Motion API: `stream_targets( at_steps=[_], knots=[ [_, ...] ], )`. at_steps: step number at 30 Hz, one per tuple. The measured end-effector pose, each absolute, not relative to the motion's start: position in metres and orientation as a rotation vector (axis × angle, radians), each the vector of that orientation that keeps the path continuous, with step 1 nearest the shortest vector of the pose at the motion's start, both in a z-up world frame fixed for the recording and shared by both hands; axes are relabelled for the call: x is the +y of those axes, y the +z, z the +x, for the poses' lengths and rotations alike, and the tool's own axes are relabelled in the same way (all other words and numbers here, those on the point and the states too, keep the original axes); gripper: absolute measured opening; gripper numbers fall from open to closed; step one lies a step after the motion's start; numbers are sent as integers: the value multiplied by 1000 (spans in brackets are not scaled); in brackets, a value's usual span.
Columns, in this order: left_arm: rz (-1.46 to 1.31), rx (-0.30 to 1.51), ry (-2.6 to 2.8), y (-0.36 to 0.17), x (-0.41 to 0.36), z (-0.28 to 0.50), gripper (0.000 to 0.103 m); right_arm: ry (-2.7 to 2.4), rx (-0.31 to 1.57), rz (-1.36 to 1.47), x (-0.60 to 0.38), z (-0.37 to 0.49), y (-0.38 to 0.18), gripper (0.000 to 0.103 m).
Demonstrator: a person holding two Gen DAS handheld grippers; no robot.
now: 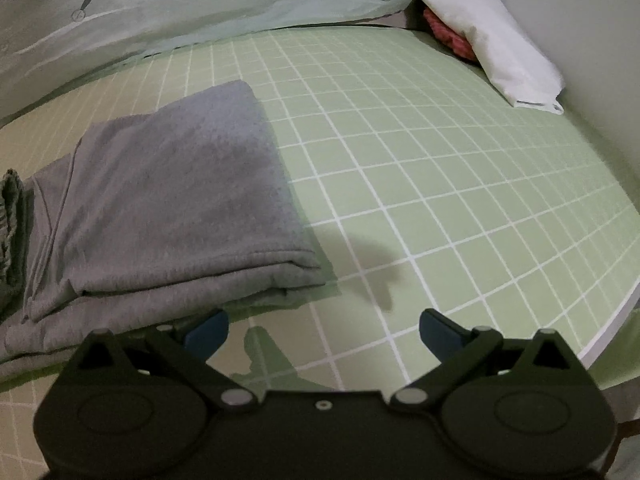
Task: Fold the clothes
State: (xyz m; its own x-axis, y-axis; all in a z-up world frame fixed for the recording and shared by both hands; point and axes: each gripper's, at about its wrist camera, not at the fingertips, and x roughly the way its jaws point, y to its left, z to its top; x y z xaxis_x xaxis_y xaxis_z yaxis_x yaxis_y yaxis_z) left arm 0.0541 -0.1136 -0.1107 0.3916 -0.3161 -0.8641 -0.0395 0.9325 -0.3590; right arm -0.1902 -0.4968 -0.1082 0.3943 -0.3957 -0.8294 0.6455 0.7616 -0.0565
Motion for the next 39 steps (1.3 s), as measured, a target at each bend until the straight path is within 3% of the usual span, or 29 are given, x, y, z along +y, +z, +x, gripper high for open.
stream_targets(
  at_steps=[1, 2, 3, 10, 16, 22, 26, 28, 32, 33, 35, 39],
  knots=[
    [-362, 1158, -187, -111, -114, 53, 50, -672, 961, 294, -497, -190, -108, 103],
    [-383, 1151, -195, -110, -114, 53, 17, -672, 963, 293, -498, -190, -108, 103],
    [-405, 1143, -204, -109, -114, 52, 7, -673, 964, 294, -499, -189, -108, 103],
    [-468, 1003, -313, -67, -139, 40, 7, -673, 952, 300, -516, -188, -107, 103],
    [-389, 891, -484, -19, -213, 21, 7, -647, 944, 298, -536, -191, -107, 103],
    [-334, 912, -650, -17, -309, -5, 7, -634, 934, 291, -571, -209, -107, 103],
    [-358, 1019, -686, -50, -364, -18, 11, -648, 931, 292, -597, -230, -105, 103],
    [-437, 1147, -653, -82, -382, -20, 20, -659, 929, 301, -611, -241, -105, 103],
    [-568, 1325, -572, -126, -397, -30, 26, -674, 920, 341, -639, -261, -105, 103],
    [-582, 1307, -568, -125, -395, -34, 30, -673, 913, 353, -644, -264, -105, 103],
    [-601, 1269, -578, -114, -392, -40, 56, -664, 897, 376, -651, -267, -104, 103],
    [-610, 1196, -603, -82, -381, -50, 69, -612, 872, 418, -657, -257, -104, 103]
  ],
)
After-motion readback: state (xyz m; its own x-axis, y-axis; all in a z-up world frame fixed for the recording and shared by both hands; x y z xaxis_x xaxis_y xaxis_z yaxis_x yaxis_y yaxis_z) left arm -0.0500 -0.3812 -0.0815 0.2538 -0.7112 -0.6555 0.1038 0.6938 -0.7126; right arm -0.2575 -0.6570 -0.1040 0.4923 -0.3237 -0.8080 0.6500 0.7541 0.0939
